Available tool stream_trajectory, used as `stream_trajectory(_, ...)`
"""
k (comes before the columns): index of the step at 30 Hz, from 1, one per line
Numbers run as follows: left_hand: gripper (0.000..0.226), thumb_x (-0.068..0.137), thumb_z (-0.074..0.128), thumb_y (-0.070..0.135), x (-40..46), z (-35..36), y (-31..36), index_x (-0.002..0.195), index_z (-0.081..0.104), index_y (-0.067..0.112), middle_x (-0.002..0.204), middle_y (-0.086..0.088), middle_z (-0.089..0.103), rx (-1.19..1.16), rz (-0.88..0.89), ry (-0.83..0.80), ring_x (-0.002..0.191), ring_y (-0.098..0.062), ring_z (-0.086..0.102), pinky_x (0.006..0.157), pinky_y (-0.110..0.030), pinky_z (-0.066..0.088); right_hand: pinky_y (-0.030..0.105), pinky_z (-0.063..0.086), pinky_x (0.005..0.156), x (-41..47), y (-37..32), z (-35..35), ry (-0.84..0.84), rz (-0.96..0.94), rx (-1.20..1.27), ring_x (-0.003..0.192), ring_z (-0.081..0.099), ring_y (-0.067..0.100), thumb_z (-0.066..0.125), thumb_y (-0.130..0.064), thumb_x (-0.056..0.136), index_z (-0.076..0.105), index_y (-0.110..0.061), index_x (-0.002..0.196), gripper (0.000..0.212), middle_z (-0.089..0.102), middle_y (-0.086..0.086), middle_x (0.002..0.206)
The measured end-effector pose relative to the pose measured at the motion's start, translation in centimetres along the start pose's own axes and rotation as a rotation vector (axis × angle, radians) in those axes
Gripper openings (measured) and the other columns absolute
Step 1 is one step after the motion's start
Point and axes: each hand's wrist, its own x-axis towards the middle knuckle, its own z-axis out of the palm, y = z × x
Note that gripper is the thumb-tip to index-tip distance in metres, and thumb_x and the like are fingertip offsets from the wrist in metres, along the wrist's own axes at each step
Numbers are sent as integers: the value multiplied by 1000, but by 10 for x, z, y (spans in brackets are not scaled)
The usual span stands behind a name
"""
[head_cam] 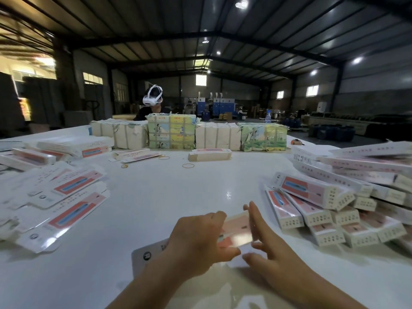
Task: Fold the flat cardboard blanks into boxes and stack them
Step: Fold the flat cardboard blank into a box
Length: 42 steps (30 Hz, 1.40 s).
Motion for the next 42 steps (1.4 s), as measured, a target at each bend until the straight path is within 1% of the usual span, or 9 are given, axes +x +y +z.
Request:
stream_trajectory(4,59,72,55,72,-2,-2,-5,114,48,30,103,8,63,-67,42,-94,81,-14,55,67,-26,40,4,32,97,2,7,-9,-44,-197,-245,131,21,-20,58,-25,79,6,-56,139,86,2,-46,144)
stream_trajectory(7,60,71,56,72,-4,0,-7,115,52,31,106,10,64,-109,63,-107,87,-12,56,77,-27,47,14,36,101,5,12,-10,-10,-305,-504,128,40,1,65,-25,84,26,-49,134,69,24,-36,138)
stream_trajectory(10,63,64,70,65,-2,-1,-2,113,64,26,108,11,67,26,203,118,94,-10,63,82,-21,51,33,52,85,7,14,-15,159,-392,-705,109,55,19,70,-34,80,55,-28,131,53,58,-12,124)
stream_trajectory(15,50,77,66,50,5,20,-4,105,70,9,108,-7,69,-34,180,411,99,-24,64,77,-45,54,30,36,95,18,15,-63,464,-155,-688,115,43,19,63,-38,87,50,-23,136,53,55,-2,129)
stream_trajectory(18,62,70,42,63,8,28,-4,93,73,15,95,2,70,-117,114,181,92,-15,62,66,-40,55,23,37,74,30,9,-122,650,-77,-615,98,47,17,64,-33,87,56,-18,130,47,60,3,112)
stream_trajectory(23,83,44,14,74,8,48,-5,106,60,41,109,30,47,-284,-87,-48,114,4,40,89,-15,33,19,33,62,38,29,-211,929,175,-625,88,48,16,60,-34,90,59,-14,123,39,54,6,108)
stream_trajectory(30,77,51,14,70,9,49,-1,109,56,42,113,28,44,-249,-105,-81,114,1,38,89,-18,33,33,43,71,25,69,-234,637,650,-955,104,50,28,47,-37,90,62,-29,122,37,60,8,118)
stream_trajectory(36,67,61,21,67,7,51,-1,108,58,37,110,25,46,-237,-91,-78,109,5,37,86,-13,30,42,40,96,40,11,-180,715,141,-945,120,47,26,53,-29,92,59,-16,126,36,56,7,131)
stream_trajectory(42,32,90,43,43,7,56,-7,116,57,31,123,17,49,-226,-75,-104,115,-3,37,90,-16,26,22,37,98,29,15,-27,198,-98,-823,119,47,10,43,-37,96,63,-30,120,33,57,-13,128)
